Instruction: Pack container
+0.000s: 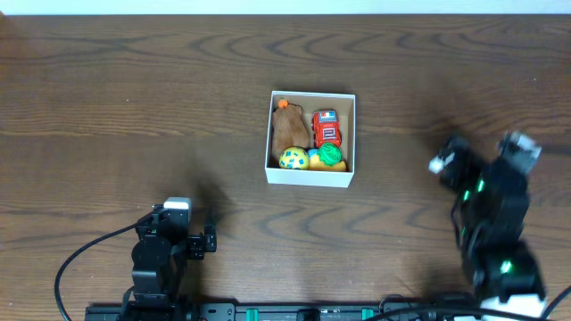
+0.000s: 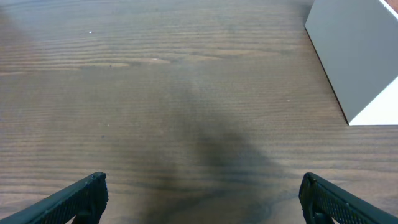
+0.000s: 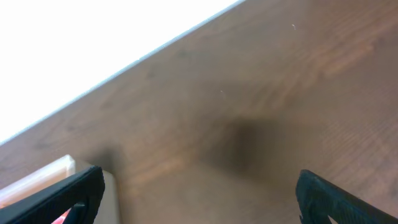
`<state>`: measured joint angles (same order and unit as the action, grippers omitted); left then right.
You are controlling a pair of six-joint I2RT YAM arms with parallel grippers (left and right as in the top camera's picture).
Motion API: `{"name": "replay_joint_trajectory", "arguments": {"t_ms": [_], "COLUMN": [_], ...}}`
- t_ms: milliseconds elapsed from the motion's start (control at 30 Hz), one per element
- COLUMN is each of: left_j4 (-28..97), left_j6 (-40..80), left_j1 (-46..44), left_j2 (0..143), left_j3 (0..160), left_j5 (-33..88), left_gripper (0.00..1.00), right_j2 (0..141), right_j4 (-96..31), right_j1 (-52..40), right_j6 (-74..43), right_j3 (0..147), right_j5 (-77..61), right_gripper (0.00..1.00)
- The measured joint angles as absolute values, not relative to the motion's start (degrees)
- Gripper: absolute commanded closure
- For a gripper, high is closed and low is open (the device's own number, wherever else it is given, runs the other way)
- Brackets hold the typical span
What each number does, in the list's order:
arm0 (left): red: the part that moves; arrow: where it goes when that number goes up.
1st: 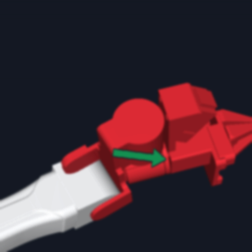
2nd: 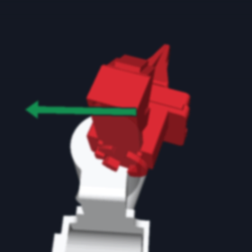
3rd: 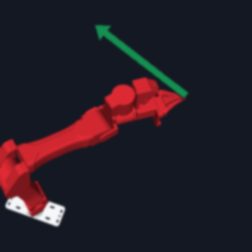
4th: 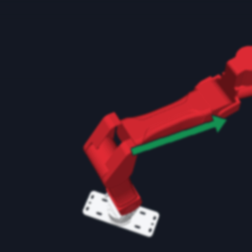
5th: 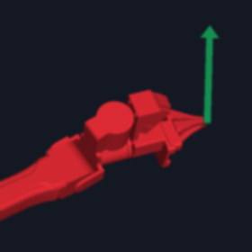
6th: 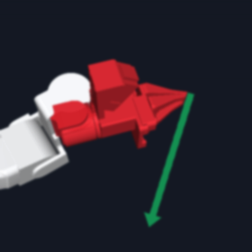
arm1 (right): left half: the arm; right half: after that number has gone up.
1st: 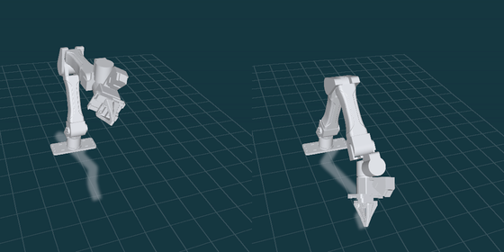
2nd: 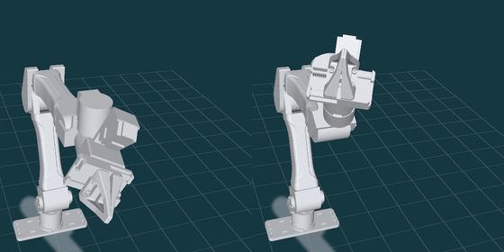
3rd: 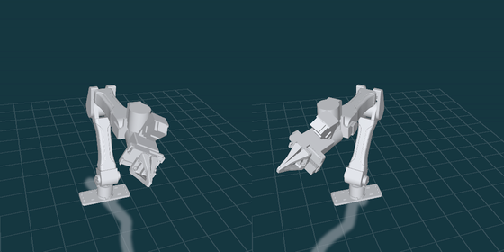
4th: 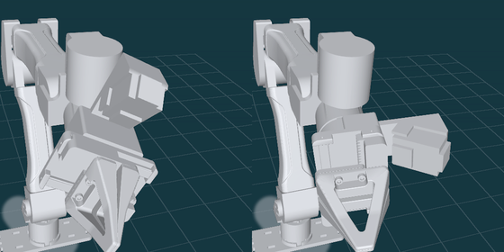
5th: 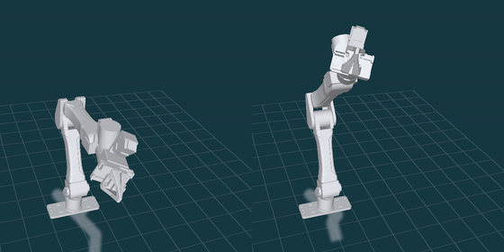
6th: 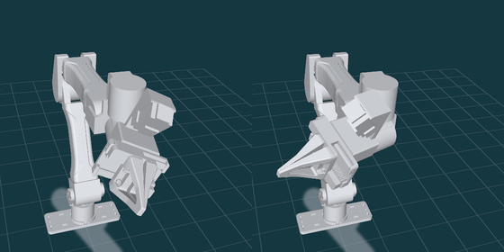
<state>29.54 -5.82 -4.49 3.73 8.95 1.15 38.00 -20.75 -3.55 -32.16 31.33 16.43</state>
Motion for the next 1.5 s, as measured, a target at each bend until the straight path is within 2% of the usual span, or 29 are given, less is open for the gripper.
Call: {"name": "replay_joint_trajectory", "arguments": {"t_ms": [233,733,1500], "left_j4": [29.6,29.6,29.6], "left_j6": [-5.8,-5.8,-5.8], "left_j1": [-4.5,-4.5,-4.5], "left_j2": [3.7,3.7,3.7], "left_j3": [9.0,9.0,9.0], "left_j5": [1.1,1.1,1.1], "left_gripper": [0.02,0.02,0.02], "right_j2": [21.2,3.1,0.8], "right_j4": [-19.7,-25.7,-25.8], "right_j1": [-3.6,-3.3,-3.1], "right_j6": [-31.5,-30.9,-29.5], "right_j3": [13.9,8.0,7.7], "right_j5": [15.7,14.9,14.8], "right_gripper": [0.01,0.01,0.01]}}
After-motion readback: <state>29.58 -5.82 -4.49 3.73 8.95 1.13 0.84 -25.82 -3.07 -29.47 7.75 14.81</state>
